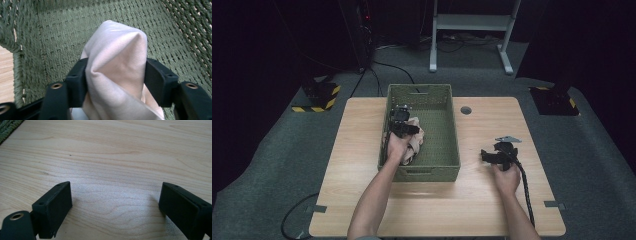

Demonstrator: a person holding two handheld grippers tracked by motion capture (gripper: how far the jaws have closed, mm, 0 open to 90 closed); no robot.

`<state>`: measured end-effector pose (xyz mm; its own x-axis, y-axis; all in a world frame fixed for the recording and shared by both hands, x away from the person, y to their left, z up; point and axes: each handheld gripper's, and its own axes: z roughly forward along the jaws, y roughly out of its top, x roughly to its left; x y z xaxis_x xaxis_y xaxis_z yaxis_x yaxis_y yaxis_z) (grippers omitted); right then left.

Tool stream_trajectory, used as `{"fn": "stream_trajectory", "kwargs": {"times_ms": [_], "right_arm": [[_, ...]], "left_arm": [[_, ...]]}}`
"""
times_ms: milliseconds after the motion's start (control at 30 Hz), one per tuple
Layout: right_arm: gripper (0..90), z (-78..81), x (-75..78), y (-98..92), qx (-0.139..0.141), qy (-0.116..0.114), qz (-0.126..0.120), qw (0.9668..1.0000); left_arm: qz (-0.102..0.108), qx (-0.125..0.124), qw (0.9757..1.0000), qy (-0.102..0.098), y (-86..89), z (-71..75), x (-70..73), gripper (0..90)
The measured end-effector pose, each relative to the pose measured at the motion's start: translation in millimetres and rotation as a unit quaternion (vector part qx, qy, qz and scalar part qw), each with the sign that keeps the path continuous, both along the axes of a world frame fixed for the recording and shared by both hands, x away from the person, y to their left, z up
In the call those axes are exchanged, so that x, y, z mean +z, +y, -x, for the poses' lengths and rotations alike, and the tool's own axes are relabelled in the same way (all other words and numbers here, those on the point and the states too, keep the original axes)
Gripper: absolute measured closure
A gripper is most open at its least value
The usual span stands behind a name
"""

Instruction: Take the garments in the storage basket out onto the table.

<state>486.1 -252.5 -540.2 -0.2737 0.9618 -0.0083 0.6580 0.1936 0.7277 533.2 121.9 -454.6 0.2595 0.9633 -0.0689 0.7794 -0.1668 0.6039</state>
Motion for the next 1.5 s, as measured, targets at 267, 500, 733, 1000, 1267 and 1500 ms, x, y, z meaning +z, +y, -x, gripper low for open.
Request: {"fn": "stream_trajectory", "kwargs": {"times_ms": [267,500,733,1000,1267,1500], "right_arm": [[10.9,0.1,0.0,0.0,0.0,0.0,0.0,1.0],[10.9,0.1,0.0,0.0,0.0,0.0,0.0,1.0],[10.9,0.1,0.0,0.0,0.0,0.0,0.0,1.0],[10.9,0.1,0.0,0.0,0.0,0.0,0.0,1.0],[10.9,0.1,0.0,0.0,0.0,0.0,0.0,1.0],[10.9,0.0,0.0,0.0,0.0,0.0,0.0,1.0]], "left_arm": [[0.006,-0.013,0.9999,0.004,1.1,1.8,0.9,69.6],[0.016,-0.012,0.9997,-0.012,4.2,5.4,5.7,81.3],[0.043,-0.016,0.9987,-0.021,6.1,6.4,8.4,84.0],[0.073,-0.021,0.9962,-0.042,8.4,9.6,15.2,84.6],[0.114,-0.021,0.9915,-0.06,11.4,15.5,30.7,84.5],[0.148,-0.032,0.9857,-0.073,13.6,20.6,48.0,84.4]]}}
